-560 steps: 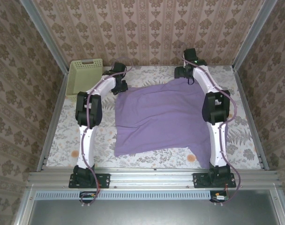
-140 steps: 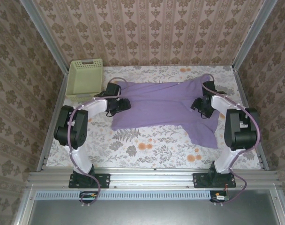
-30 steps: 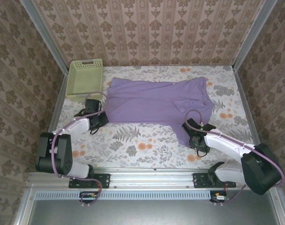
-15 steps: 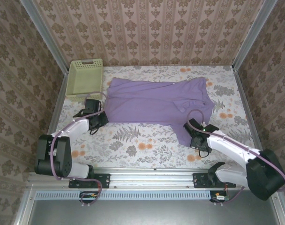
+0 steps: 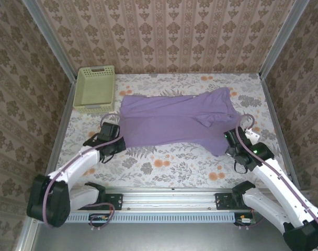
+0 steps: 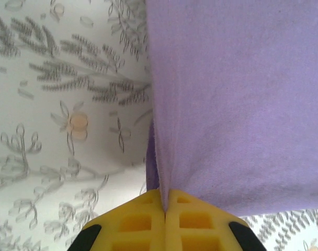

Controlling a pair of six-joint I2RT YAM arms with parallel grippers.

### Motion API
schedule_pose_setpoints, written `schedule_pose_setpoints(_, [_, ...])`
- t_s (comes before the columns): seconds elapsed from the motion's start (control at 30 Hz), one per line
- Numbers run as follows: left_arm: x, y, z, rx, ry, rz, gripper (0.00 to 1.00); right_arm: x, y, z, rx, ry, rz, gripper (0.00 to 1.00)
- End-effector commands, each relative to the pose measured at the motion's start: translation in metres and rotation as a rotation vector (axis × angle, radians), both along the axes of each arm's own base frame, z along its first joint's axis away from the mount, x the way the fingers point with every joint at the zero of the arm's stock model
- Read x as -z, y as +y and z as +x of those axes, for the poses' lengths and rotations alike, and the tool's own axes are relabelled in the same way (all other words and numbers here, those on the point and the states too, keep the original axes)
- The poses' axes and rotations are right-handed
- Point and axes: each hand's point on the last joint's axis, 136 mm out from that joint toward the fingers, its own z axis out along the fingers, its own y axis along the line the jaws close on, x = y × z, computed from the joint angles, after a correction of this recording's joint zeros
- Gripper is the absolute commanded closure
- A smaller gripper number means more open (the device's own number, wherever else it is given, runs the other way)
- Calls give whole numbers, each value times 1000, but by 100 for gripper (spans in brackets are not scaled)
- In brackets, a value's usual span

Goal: Fold the inside-out t-shirt

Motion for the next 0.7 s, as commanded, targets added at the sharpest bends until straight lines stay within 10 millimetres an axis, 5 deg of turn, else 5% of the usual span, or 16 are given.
schedule_pose_setpoints(0.0, [5, 10, -31, -73, 45, 8, 100, -23, -19, -7, 38, -35, -21, 100])
schedule_pose_setpoints(0.2, [-14, -4, -23, -98, -1, -91, 100, -47, -9, 19, -18, -93, 30, 100])
schedule_pose_setpoints(0.47, [-55, -26, 45, -81, -61, -93, 100, -66, 5, 96, -125, -88, -2, 100])
schedule_pose_setpoints(0.67, [-52, -16, 95, -135, -23, -75, 100, -82, -21, 147, -45, -162, -105, 100])
